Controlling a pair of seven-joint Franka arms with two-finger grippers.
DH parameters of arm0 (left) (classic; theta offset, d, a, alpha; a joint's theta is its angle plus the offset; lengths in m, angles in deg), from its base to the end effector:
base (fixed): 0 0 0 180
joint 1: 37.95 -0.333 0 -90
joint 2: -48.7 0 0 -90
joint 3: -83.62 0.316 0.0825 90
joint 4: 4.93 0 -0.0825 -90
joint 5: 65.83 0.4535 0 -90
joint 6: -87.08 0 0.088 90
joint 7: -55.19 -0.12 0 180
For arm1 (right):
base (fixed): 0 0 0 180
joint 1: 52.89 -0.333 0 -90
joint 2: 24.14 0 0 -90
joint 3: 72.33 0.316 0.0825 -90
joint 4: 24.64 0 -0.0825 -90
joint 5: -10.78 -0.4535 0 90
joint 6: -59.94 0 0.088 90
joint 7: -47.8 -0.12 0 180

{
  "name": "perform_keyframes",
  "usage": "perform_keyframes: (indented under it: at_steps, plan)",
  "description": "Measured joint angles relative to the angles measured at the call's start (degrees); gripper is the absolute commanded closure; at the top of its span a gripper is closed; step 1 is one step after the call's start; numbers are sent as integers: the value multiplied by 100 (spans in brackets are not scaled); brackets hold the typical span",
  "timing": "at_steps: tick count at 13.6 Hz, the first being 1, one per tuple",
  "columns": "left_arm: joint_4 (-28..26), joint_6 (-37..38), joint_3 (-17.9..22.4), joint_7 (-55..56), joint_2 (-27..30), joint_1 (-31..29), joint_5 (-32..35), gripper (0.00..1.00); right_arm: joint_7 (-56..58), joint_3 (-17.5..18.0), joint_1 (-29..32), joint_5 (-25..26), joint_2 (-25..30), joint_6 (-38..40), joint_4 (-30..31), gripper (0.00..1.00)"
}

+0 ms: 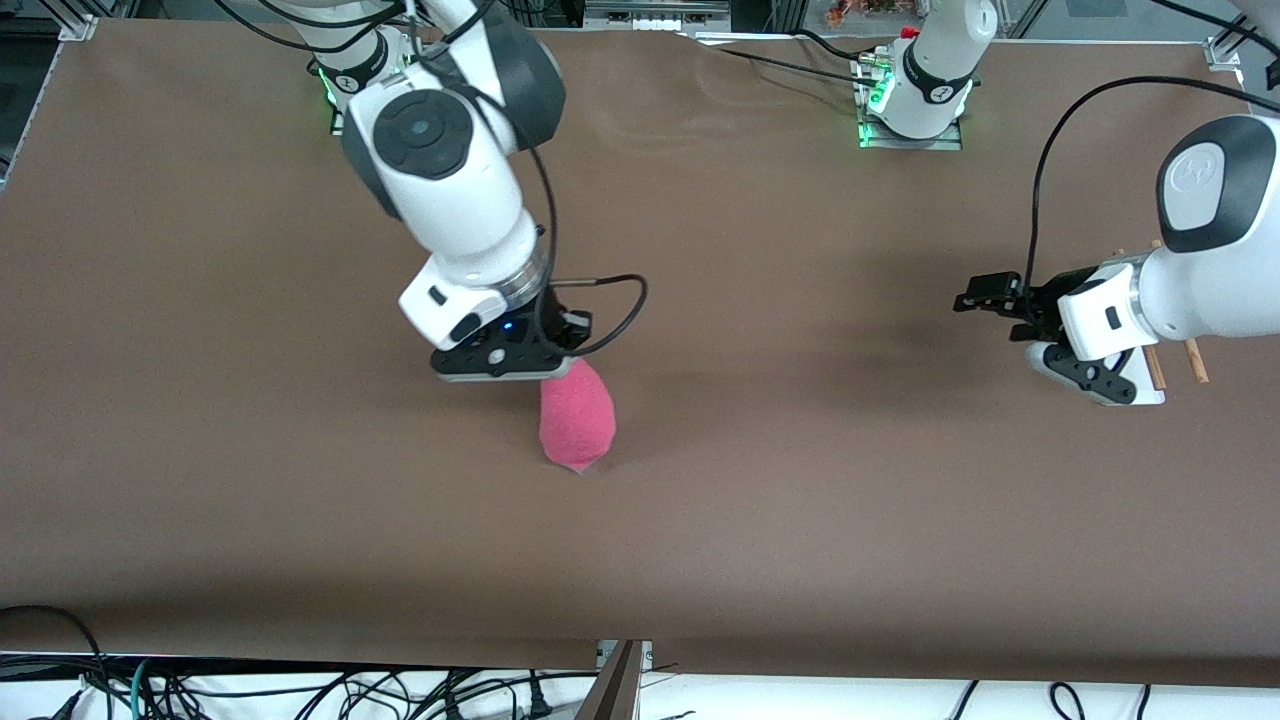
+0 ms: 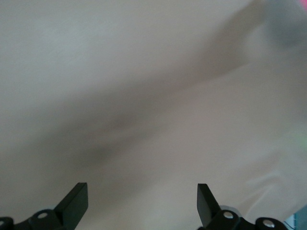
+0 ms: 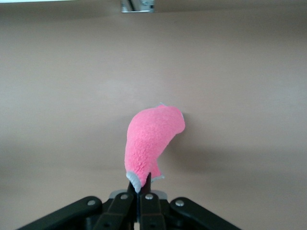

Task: Pass towel and hang on rack
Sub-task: 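Lift the towel with the right gripper while the left gripper approaches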

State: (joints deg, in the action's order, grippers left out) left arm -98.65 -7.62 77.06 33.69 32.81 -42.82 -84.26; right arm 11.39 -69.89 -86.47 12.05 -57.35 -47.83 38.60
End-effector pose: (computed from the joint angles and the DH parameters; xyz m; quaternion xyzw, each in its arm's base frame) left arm 0.6757 -0.0502 0.4089 0.9631 -0.1632 -0.0959 0.1915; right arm 0.6630 0.4684 0.4831 -0.9951 0.0057 -0.0795 0.0587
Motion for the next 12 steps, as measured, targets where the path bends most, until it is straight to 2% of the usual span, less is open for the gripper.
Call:
perform_keyframes:
  at_steps: [7, 9, 12]
  plan:
    - [-41, -1301, -126, -1978, -558, 190, -1291, 0, -1693, 6, -1007, 0, -68, -942, 2, 100]
    - [-284, -1851, -297, -2667, -719, 201, -1842, 0, -1996, 4, -1141, 0, -86, -1196, 3, 100]
    - [-945, -2666, -597, -3986, -807, 225, -2855, 0, -2371, 6, -1316, 0, -89, -1393, 3, 100]
